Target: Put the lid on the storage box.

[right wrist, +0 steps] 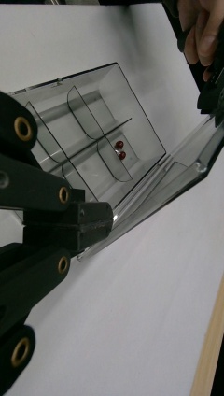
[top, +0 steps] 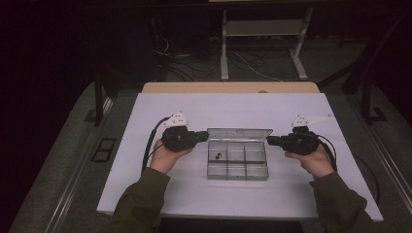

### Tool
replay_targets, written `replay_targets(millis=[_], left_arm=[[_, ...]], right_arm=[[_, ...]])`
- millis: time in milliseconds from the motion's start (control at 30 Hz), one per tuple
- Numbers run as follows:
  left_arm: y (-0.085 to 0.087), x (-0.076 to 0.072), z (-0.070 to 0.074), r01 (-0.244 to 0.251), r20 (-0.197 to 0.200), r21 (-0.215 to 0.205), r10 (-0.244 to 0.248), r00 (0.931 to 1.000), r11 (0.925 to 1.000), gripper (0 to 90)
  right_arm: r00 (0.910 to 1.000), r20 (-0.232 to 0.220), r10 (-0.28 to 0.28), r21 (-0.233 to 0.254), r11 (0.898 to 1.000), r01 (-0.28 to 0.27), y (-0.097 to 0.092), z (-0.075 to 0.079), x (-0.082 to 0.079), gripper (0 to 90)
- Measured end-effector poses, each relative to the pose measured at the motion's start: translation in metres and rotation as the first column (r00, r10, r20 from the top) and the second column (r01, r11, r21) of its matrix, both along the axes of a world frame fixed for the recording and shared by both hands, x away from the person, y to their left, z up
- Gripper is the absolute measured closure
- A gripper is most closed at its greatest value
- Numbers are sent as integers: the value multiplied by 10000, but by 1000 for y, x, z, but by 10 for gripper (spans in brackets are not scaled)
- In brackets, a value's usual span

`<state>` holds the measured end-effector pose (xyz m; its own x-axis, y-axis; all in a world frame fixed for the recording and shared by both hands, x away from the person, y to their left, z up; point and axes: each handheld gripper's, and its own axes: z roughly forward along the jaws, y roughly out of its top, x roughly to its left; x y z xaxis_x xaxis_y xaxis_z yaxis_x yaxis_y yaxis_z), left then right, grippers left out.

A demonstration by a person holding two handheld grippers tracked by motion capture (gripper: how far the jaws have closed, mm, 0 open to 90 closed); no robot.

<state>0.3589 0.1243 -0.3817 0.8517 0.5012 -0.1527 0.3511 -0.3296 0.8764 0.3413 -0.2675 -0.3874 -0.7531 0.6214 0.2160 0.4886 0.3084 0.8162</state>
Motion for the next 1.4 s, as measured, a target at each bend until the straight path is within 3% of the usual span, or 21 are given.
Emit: replay_targets(millis=[233, 367, 933, 1100, 1400], left_arm=[[6, -11, -2, 62, -235, 218, -57, 9997, 9997, 844], [3, -19, -4, 380, -340, 348, -369, 9987, 9987, 885], [-1, -35, -8, 769, -541, 153, -759, 9956, 9969, 894], [3, -38, -8, 832, -631, 153, -820, 9946, 9964, 893], [10, -44, -15, 785, -782, 239, -764, 9940, 9966, 893]], right_arm=[[9999, -51, 111, 7, 9999, -111, 1, -1, -5, 890], [9997, -94, 221, -20, 9998, -221, 0, -4, -11, 890], [9979, -166, 623, -68, 9980, -625, 2, -6, -27, 890], [9972, -210, 724, 125, 9973, -722, 1, -7, -33, 890], [9940, -312, 1050, 12, 9945, -1050, 3, -12, -39, 890]])
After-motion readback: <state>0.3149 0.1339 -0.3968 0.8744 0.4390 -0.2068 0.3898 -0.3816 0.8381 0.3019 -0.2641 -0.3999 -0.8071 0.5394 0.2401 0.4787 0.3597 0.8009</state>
